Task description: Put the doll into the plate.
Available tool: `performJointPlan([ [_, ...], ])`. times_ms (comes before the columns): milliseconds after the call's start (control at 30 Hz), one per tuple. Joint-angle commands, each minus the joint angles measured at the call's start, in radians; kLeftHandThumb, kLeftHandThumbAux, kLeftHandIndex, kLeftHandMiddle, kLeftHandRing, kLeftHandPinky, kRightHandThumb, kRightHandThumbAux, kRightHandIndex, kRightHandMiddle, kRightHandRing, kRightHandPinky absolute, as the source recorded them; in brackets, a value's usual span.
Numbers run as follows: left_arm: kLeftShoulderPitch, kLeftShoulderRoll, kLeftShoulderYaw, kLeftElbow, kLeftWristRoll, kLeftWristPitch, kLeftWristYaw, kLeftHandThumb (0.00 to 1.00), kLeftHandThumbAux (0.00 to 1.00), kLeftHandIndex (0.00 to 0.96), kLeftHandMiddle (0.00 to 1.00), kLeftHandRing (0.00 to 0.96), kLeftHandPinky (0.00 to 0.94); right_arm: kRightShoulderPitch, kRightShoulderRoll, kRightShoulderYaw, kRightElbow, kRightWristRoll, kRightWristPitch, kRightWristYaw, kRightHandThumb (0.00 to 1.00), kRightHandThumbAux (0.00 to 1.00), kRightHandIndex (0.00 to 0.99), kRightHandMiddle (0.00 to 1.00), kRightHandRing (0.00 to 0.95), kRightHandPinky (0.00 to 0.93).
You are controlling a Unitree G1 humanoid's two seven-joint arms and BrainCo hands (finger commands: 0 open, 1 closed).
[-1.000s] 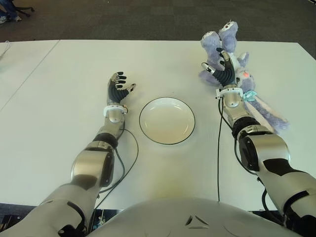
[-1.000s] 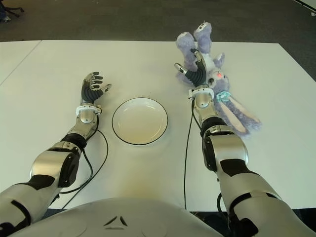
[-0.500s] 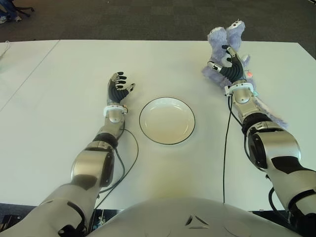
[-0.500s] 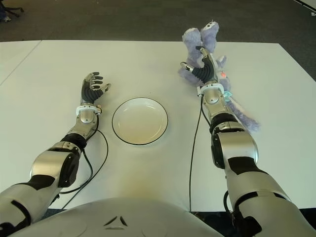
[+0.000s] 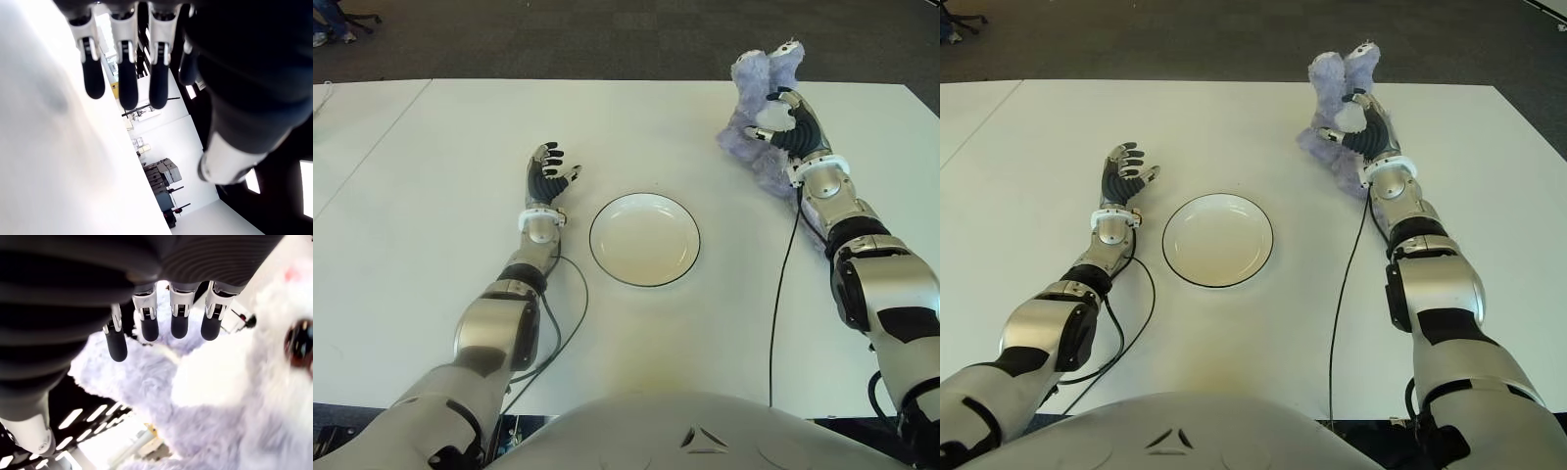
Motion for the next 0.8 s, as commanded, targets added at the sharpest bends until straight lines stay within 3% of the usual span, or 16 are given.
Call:
performJointPlan([
  [33, 0.194, -0.072, -0.007, 0.127, -0.002, 0.114, -0.048, 0.152, 0.798, 0.224, 0.319, 0.323, 0.306, -0.037, -0.038, 0.012, 0.016, -0.013, 0.039, 0.033, 0.204, 0.619, 0.199, 0.0, 0.0, 0.0],
  [300, 0.194, -0.072, -0.006, 0.127, -0.006, 0.115, -0.052, 0.139, 0.8, 0.23, 0.328, 0.332, 0.298, -0.061, -0.061, -0.008, 0.013, 0.014, 0.045, 0.056, 0.273, 0.651, 0.224, 0.015, 0.0, 0.0],
  [800, 0.193, -0.072, -0.005, 0.127, -0.012, 0.12, -0.059, 0.127, 0.795, 0.227, 0.315, 0.317, 0.297, -0.107, -0.122, 0.006, 0.0, -0.011, 0.025, 0.014, 0.154, 0.668, 0.274, 0.061, 0.0, 0.0],
])
